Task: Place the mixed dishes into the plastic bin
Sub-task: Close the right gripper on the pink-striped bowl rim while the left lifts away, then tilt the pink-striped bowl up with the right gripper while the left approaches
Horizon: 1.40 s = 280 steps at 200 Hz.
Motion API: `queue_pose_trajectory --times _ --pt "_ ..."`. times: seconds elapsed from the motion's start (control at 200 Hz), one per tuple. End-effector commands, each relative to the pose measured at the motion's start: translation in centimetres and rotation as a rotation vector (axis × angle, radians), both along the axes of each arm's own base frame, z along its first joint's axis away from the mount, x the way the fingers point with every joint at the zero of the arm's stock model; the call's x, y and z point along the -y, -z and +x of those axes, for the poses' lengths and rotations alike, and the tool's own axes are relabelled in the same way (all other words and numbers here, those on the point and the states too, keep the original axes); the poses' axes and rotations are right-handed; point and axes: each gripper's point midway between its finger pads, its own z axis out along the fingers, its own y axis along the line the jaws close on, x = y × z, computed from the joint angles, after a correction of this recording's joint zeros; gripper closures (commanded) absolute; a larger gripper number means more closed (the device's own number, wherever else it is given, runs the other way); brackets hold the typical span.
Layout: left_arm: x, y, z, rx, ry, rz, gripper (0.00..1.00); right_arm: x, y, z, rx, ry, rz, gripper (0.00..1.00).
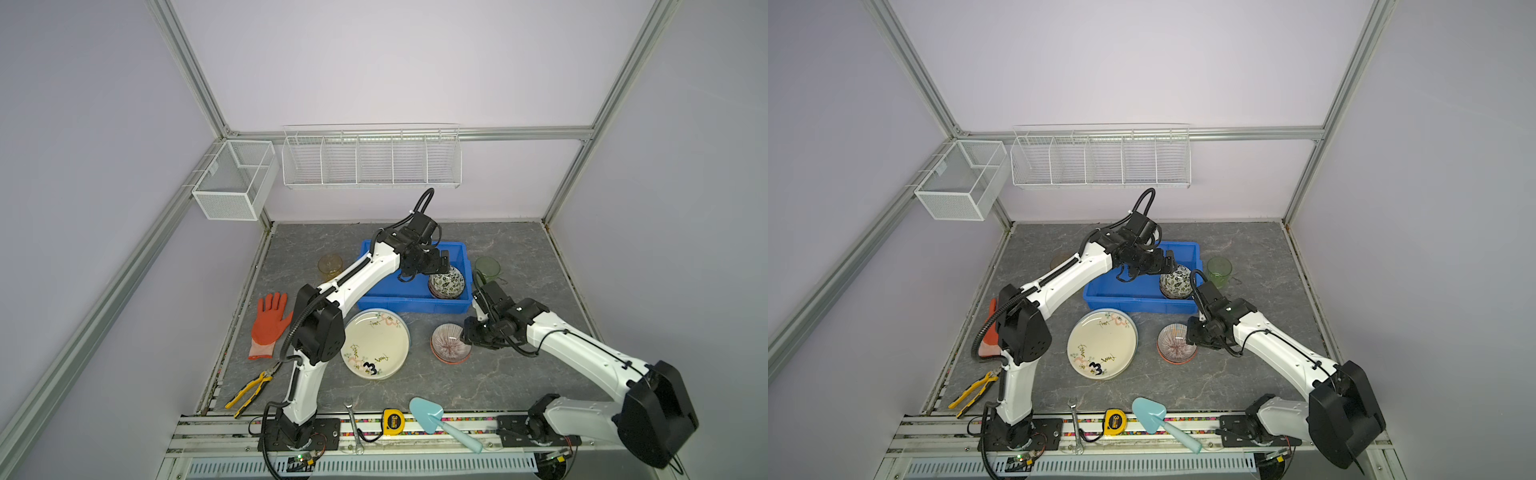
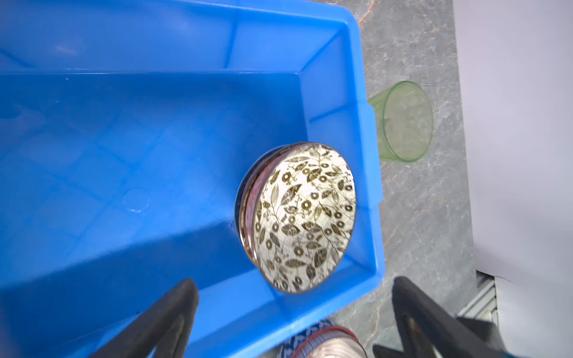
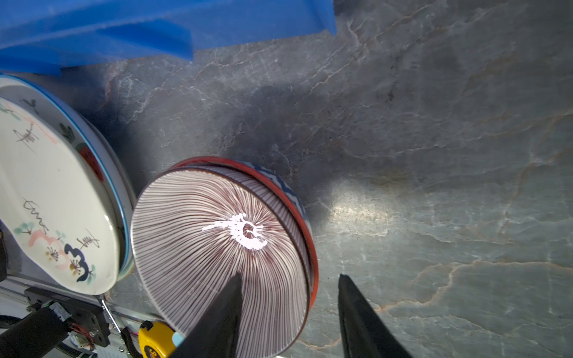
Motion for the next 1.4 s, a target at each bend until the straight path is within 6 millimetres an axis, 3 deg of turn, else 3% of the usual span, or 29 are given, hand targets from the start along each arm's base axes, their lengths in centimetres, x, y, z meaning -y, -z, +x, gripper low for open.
queue_pose_trajectory --times 0.0,0.225,0.74,1.065,1.395 --pt "-1.4 -0.6 -1.2 0.004 0.000 0.026 0.01 0.2 1.0 -0.2 -0.012 0.007 -0.025 0.51" --pt "-3.4 -0.6 -3.2 -0.009 -0.008 0.028 0.01 0.0 1.4 -0.1 -0.020 0.002 -0.037 0.57" --pt "-5.8 1.6 -6.5 -0.089 -0.040 0.025 0.00 0.0 1.1 0.4 -0.008 -0.020 -0.092 0.74" --pt "-5.8 2.6 -6.8 -0.108 -0.045 0.023 0.00 0.1 -0.2 0.9 0.024 -0.028 -0.121 0.85" --pt "-5.8 2.9 -6.9 -0.118 -0.043 0.023 0.00 0.2 0.0 0.8 0.022 -0.024 -0.123 0.85"
